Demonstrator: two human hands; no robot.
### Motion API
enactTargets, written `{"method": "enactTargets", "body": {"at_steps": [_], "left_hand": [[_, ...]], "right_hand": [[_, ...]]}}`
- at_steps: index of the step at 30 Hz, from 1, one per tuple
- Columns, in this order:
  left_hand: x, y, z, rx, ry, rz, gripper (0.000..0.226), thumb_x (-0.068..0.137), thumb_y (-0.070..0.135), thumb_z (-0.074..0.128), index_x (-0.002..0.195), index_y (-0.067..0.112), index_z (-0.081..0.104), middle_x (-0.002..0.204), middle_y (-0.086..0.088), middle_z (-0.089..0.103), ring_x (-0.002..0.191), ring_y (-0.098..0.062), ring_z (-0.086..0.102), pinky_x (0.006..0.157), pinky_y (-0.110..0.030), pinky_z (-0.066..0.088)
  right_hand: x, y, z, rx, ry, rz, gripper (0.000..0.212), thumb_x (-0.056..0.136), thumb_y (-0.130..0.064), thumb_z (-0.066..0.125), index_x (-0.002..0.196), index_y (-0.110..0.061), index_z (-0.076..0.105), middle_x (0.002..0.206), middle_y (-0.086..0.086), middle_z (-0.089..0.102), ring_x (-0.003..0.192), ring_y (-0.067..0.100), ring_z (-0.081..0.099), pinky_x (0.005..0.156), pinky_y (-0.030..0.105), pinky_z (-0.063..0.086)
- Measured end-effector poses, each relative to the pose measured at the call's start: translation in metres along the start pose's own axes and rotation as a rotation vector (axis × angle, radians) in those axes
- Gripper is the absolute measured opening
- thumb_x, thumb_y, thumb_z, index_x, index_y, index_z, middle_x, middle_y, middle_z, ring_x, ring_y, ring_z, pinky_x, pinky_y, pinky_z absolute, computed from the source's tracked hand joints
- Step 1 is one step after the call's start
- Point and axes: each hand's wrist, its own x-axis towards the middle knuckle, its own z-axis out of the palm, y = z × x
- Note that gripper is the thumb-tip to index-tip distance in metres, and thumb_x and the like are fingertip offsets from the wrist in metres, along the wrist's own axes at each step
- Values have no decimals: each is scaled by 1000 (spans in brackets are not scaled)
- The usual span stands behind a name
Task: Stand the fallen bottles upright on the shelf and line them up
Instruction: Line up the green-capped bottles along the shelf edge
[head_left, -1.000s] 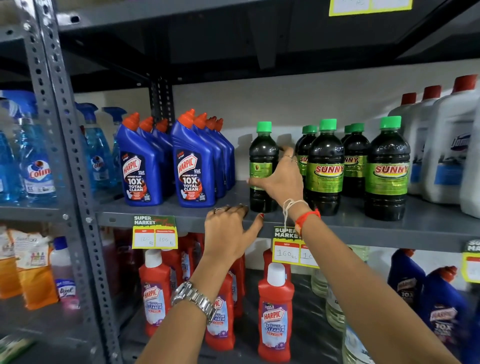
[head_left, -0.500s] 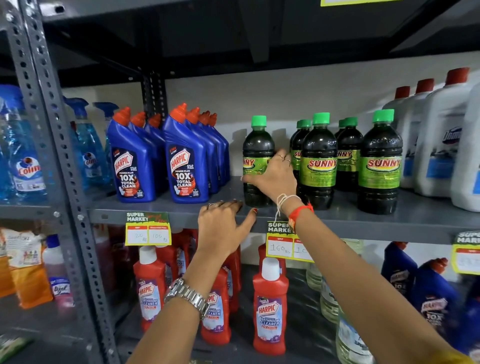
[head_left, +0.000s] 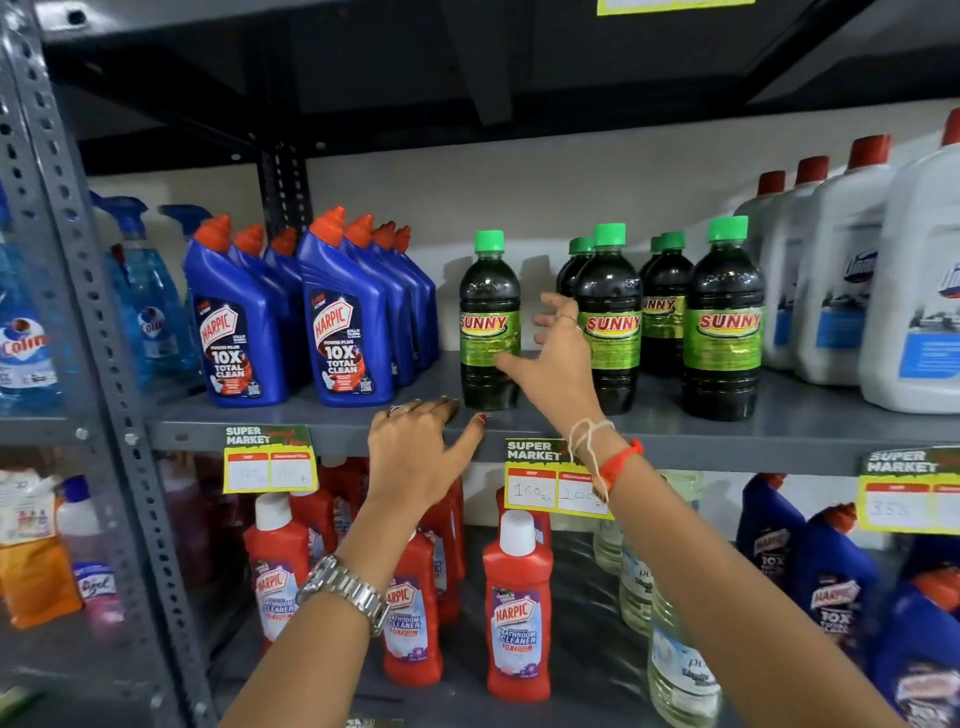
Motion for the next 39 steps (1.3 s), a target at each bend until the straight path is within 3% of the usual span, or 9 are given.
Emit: {"method": "enactTargets", "body": {"at_steps": [4, 7, 9, 11, 15, 18, 23, 29, 39], "left_hand": [[3, 1, -2, -18, -28, -52, 69, 76, 67, 28, 117, 24, 62, 106, -3, 72, 99, -22, 64, 86, -34, 41], [14, 3, -6, -146, -99, -173, 71, 75, 66, 41, 133, 26, 44, 116, -6, 68, 104, -27, 62, 87, -36, 43], [31, 8, -9, -469, -211, -285, 78, 73, 60, 51, 139, 25, 32, 139, -2, 50, 121, -26, 51, 99, -41, 38], [52, 17, -13, -849, -286, -385, 83, 74, 42, 65, 143, 20, 23, 149, -3, 36, 132, -23, 38, 110, -40, 29], [73, 24, -10, -1116, -479, -458, 73, 74, 10, 70, 138, 13, 34, 135, -7, 52, 125, -22, 46, 103, -34, 35], [71, 19, -5, -1151, -558, -451, 61, 73, 0, 67, 130, 8, 46, 129, -11, 58, 121, -22, 51, 96, -30, 38], [70, 20, -1, -1019, -421, -453, 61, 67, 9, 77, 123, 7, 54, 124, -12, 61, 114, -24, 56, 103, -42, 41], [67, 26, 2, -830, -267, -430, 68, 57, 29, 84, 118, 11, 60, 117, -7, 65, 103, -17, 59, 86, -27, 45], [65, 29, -1, -797, -256, -399, 67, 60, 29, 83, 120, 11, 58, 121, -9, 64, 100, -14, 56, 86, -26, 42]], "right_hand": [[-25, 1, -32, -125, 302, -122, 54, 65, -13, 73, 112, -23, 49, 97, -6, 55, 86, 12, 54, 72, 24, 45], [-26, 7, -52, -311, 411, -113, 58, 63, -13, 75, 114, -20, 49, 111, 6, 51, 99, 21, 47, 82, 28, 39], [-19, 15, -62, -373, 362, -56, 68, 63, -16, 78, 121, -15, 43, 121, 12, 45, 109, 26, 42, 89, 28, 33], [-12, 22, -68, -371, 258, 9, 81, 62, -16, 80, 129, -9, 35, 128, 15, 42, 118, 30, 38, 99, 30, 28], [-2, 40, -73, -192, -20, 248, 93, 65, -11, 81, 136, -1, 22, 131, 19, 48, 123, 32, 44, 104, 35, 36], [1, 51, -76, -147, -77, 310, 77, 68, -11, 80, 127, -4, 32, 126, 16, 56, 117, 31, 52, 99, 33, 39], [5, 56, -74, -156, -65, 303, 77, 66, -15, 83, 124, -5, 34, 125, 15, 56, 116, 31, 52, 97, 34, 40], [14, 58, -67, -138, -115, 333, 80, 67, -12, 81, 128, -3, 29, 129, 16, 53, 111, 25, 50, 92, 27, 37], [12, 55, -65, -147, -132, 344, 82, 68, -12, 80, 130, -3, 26, 129, 16, 52, 121, 30, 48, 94, 27, 36]]}}
